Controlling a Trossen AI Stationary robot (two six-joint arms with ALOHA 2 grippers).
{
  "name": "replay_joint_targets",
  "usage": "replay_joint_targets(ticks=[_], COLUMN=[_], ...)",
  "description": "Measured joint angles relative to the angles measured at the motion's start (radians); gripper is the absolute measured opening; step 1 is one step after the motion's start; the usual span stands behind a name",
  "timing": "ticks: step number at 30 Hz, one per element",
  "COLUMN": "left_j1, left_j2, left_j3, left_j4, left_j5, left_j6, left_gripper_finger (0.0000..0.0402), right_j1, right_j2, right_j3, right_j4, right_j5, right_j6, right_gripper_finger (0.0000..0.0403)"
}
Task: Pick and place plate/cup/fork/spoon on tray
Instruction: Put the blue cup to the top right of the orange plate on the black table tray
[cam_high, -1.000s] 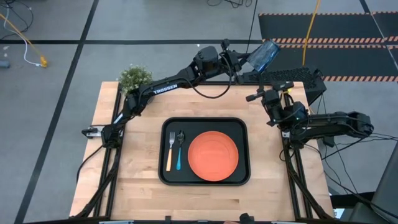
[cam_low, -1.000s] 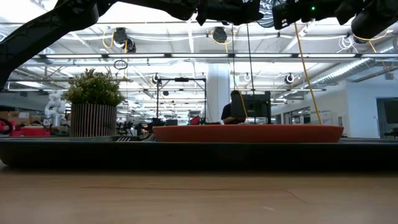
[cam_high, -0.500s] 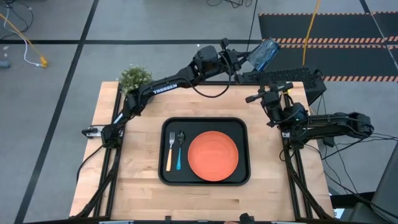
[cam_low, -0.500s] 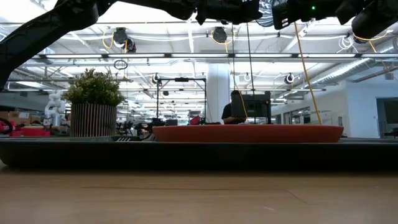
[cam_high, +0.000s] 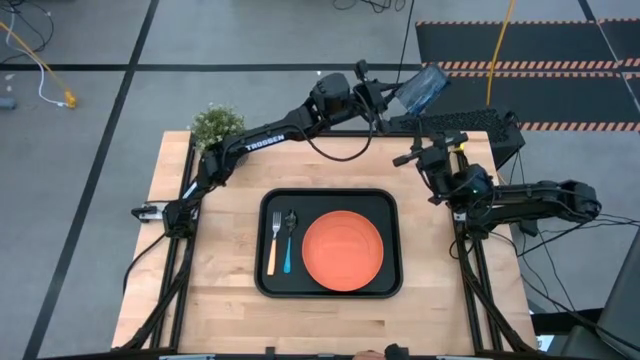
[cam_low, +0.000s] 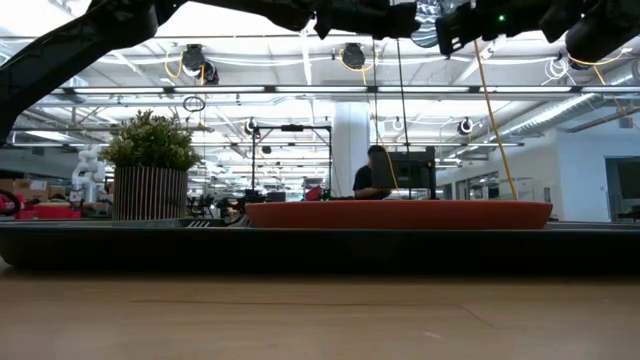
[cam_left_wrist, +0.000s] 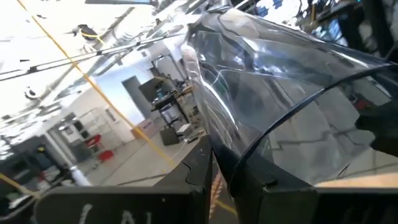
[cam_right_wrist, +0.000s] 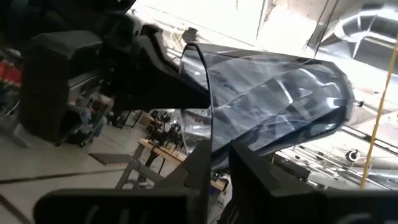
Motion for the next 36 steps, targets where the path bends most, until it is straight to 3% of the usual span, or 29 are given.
replay_joint_targets(ticks=[4, 11, 18, 24, 30, 36], left_j1=[-0.004, -0.007, -0.009, 0.001, 0.006, 0.061], left_j2=[-0.002, -0.005, -0.027, -0.130, -0.193, -0.204], left_j3=[0.002, 0.003, -0.008, 0.002, -0.002, -0.003], left_j4=[-0.053, -0.209, -0.568, -0.734, -0.959, -1.218], left_j5=[-0.039, -0.100, -0.150, -0.252, -0.256, -0.267], left_j6=[0.049, 0.153, 0.316, 0.316, 0.290, 0.163], left_gripper_finger=[0.0013, 0.0011, 0.0010, 0.0010, 0.0010, 0.0010], right_j1=[0.028, 0.094, 0.171, 0.241, 0.293, 0.367], right_j2=[0.002, 0.002, -0.014, -0.088, -0.208, -0.293], right_j3=[-0.001, -0.002, 0.001, -0.055, -0.111, -0.126], right_j4=[-0.034, -0.151, -0.213, -0.207, -0.184, -0.208], right_j5=[0.030, 0.121, 0.221, 0.248, 0.256, 0.253], right_j6=[-0.001, -0.027, -0.057, -0.085, -0.120, -0.072], right_gripper_finger=[0.0068, 0.0092, 0.0093, 0.0091, 0.0091, 0.0091])
